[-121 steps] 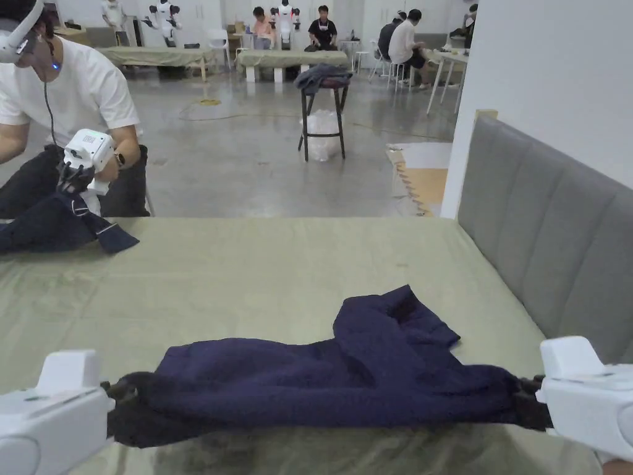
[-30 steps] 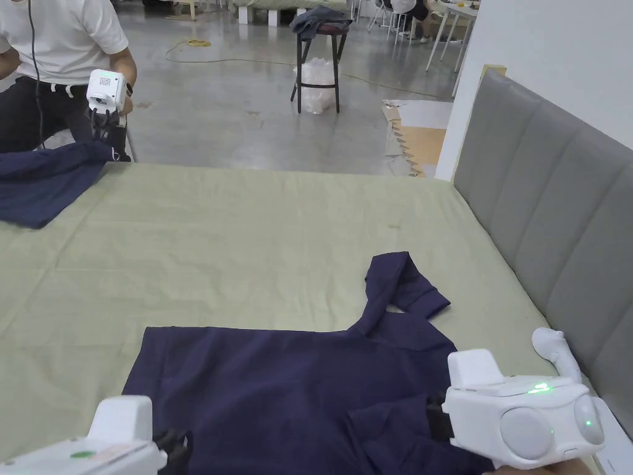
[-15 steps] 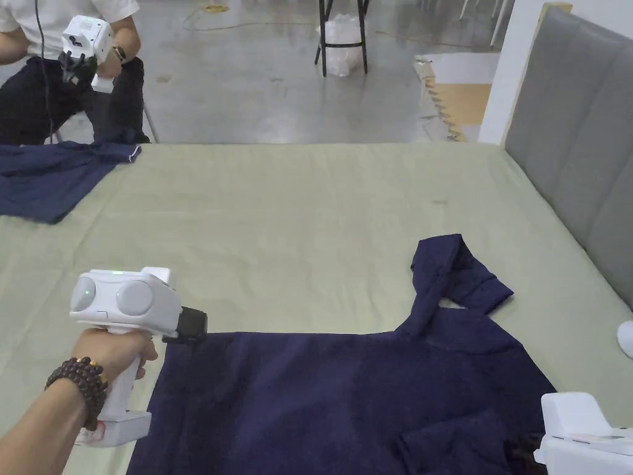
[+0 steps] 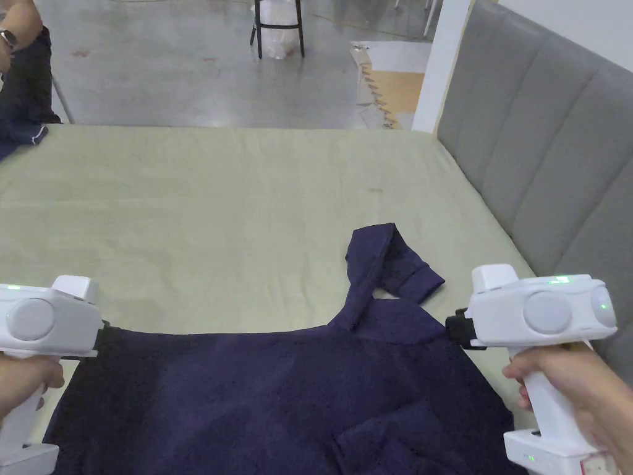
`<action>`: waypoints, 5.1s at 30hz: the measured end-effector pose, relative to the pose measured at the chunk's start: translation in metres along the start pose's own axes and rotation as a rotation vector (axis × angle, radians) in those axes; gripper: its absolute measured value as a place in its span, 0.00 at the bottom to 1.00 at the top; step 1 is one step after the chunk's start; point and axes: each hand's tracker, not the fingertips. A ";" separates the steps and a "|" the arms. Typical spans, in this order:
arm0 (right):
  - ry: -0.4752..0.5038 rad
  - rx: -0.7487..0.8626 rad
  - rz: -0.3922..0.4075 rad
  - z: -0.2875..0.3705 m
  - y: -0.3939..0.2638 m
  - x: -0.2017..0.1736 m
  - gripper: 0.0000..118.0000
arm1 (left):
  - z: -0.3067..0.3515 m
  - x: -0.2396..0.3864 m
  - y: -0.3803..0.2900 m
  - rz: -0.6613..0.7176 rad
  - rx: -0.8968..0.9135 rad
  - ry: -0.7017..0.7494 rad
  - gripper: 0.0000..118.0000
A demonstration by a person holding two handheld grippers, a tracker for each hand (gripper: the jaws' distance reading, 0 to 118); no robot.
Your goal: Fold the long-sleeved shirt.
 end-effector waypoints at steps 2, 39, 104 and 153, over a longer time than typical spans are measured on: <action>-0.012 -0.039 -0.035 -0.025 0.027 0.010 0.61 | -0.001 -0.009 0.001 -0.013 0.016 0.019 0.09; -0.163 0.717 0.066 0.397 0.405 -0.021 0.03 | 0.431 0.028 0.334 0.023 0.908 0.170 0.09; 0.104 -0.173 0.200 0.150 -0.244 -0.025 0.03 | 0.189 0.010 -0.277 0.087 -0.009 -0.003 0.10; -0.020 -0.138 0.066 -0.206 0.207 -0.129 0.04 | 0.096 -0.008 -0.113 0.169 0.170 -0.027 0.04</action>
